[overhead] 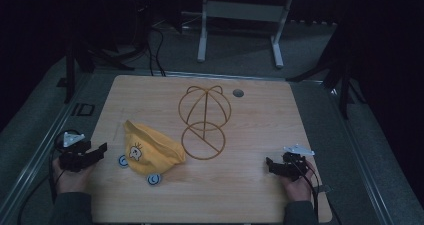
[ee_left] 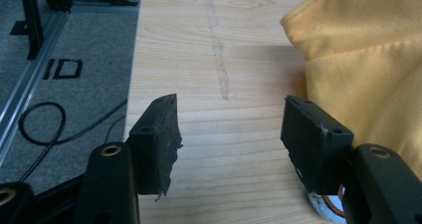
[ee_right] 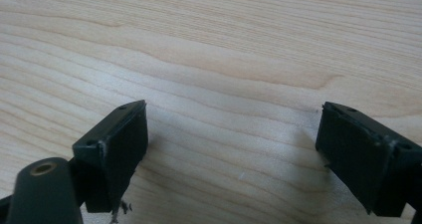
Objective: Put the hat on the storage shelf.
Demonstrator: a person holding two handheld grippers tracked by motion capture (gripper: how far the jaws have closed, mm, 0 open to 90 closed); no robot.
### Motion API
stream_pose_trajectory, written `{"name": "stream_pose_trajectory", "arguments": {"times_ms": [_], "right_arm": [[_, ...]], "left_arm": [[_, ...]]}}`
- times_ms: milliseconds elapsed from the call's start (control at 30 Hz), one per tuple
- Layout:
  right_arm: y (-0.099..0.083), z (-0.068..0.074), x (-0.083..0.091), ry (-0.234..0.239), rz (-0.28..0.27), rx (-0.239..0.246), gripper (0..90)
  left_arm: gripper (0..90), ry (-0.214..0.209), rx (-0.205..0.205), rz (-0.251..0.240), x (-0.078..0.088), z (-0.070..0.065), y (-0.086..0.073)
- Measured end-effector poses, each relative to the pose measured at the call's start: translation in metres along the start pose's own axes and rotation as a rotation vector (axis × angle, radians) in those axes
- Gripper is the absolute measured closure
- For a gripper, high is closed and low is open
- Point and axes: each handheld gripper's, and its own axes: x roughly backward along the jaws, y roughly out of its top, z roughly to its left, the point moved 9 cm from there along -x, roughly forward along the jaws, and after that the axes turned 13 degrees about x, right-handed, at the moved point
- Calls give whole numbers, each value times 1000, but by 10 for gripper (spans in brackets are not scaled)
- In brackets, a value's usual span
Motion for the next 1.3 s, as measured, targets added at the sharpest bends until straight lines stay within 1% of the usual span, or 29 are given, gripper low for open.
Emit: {"name": "stream_pose_trajectory", "arguments": {"times_ms": [33, 67, 133, 233, 367, 433, 467, 567, 600, 633, 700, 767, 833, 933, 1000, 1067, 1133, 1200, 1300], "right_arm": [[0, 0, 0, 0, 0, 0, 129], [0, 0, 0, 0, 0, 0, 129], [0, 0, 0, 0, 0, 0, 129], [0, 0, 0, 0, 0, 0, 129], [0, 0, 0, 0, 0, 0, 129], [0, 0, 0, 0, 0, 0, 129], [0, 0, 0, 0, 0, 0, 129], [0, 0, 0, 0, 0, -1, 129], [0, 0, 0, 0, 0, 0, 129], [0, 0, 0, 0, 0, 0, 129], [0, 0, 0, 0, 0, 0, 129], [0, 0, 0, 0, 1, 1, 129], [0, 0, 0, 0, 1, 1, 129], [0, 0, 0, 0, 1, 0, 129], [0, 0, 0, 0, 1, 0, 129], [0, 0, 0, 0, 1, 1, 129], [0, 0, 0, 0, 1, 1, 129], [0, 0, 0, 0, 1, 1, 129], [0, 0, 0, 0, 1, 1, 129]], "left_arm": [[406, 0, 0, 0, 0, 0, 0], [406, -1, -15, 5, -1, -2, -1], [406, -7, -15, 9, -1, -3, -2], [410, -13, -5, 11, 0, -4, -2], [420, -20, -1, 17, 1, -4, -4], [426, -37, 6, 22, 3, -7, -6], [428, -45, 16, 29, 5, -9, -7], [436, -50, 28, 33, 6, -12, -9], [440, -54, 27, 42, 6, -15, -12], [441, -54, 27, 42, 6, -15, -12], [444, -55, 14, 60, 7, -18, -17], [451, -59, 17, 60, 6, -19, -18], [455, -59, 8, 73, 5, -21, -21], [481, -69, -14, 93, 1, -26, -24], [483, -71, -29, 105, -2, -29, -26], [491, -83, -40, 114, -5, -33, -27], [498, -88, -66, 128, -9, -39, -29], [508, -89, -70, 133, -10, -41, -30], [514, -93, -85, 156, -14, -44, -33]]}}
